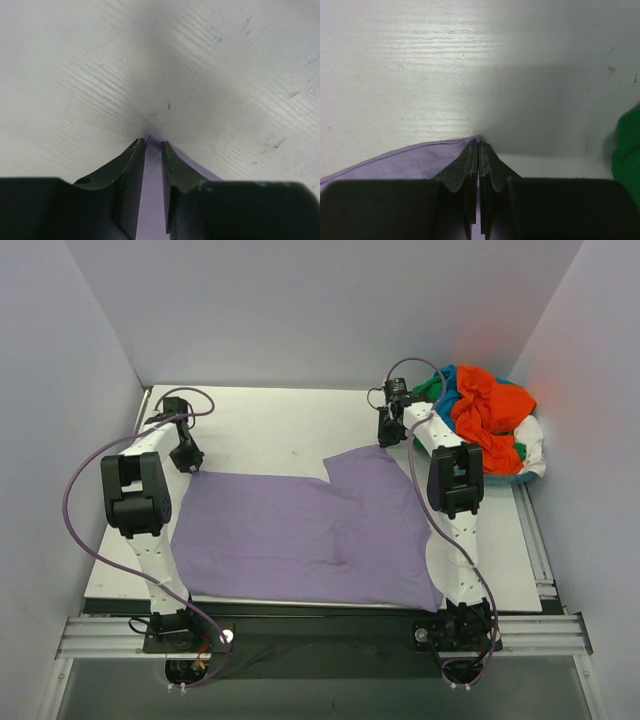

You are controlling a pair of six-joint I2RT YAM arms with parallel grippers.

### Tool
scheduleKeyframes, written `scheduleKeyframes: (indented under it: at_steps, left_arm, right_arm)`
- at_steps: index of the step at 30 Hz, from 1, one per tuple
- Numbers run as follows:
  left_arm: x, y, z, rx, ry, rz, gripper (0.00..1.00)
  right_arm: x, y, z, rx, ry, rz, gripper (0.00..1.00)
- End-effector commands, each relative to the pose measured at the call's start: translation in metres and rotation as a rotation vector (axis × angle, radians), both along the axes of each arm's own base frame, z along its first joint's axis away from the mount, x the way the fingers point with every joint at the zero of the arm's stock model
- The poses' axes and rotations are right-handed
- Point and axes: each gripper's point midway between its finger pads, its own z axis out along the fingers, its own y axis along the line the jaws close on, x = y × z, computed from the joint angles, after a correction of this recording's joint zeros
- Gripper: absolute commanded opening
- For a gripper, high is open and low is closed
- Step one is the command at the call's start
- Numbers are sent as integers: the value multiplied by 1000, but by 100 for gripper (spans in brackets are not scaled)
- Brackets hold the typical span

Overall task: Fold and stack the t-shirts
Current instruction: Grap the side of the flattened tshirt furthest away from the robot with both arms

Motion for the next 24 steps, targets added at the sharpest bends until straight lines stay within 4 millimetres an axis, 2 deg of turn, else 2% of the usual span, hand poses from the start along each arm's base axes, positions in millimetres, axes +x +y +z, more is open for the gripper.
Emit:
scheduleKeyframes:
  at_steps: [1, 5, 6, 8, 9, 10, 16, 21, 24]
  left_arm:
    - [5, 3, -3, -3, 3, -1, 30]
    - [3, 2, -6, -10, 17, 2, 25]
    - [2, 2, -7, -12, 20, 1, 19]
    - [3, 1, -8, -17, 18, 1, 13]
    - [3, 1, -7, -18, 16, 2, 5]
    - [4, 0, -7, -21, 14, -1, 1]
    - [19, -13, 1, -60, -37, -60, 0]
    - [35, -21, 11, -72, -67, -106, 0]
    - [49, -24, 21, -73, -96, -117, 0]
  right_arm:
    - [-9, -12, 24, -17, 0, -23, 0]
    - [-8, -14, 26, -16, -3, -25, 0]
    - [-8, -14, 27, -15, -6, -25, 0]
    - [-7, -15, 29, -12, -10, -27, 0]
    - [-7, -15, 31, -11, -11, -27, 0]
    - [-6, -15, 31, -8, -14, -31, 0]
    - [5, -20, 57, 32, -69, -90, 0]
    - [26, -25, 89, 90, -151, -131, 0]
    - [34, -26, 99, 128, -176, -154, 0]
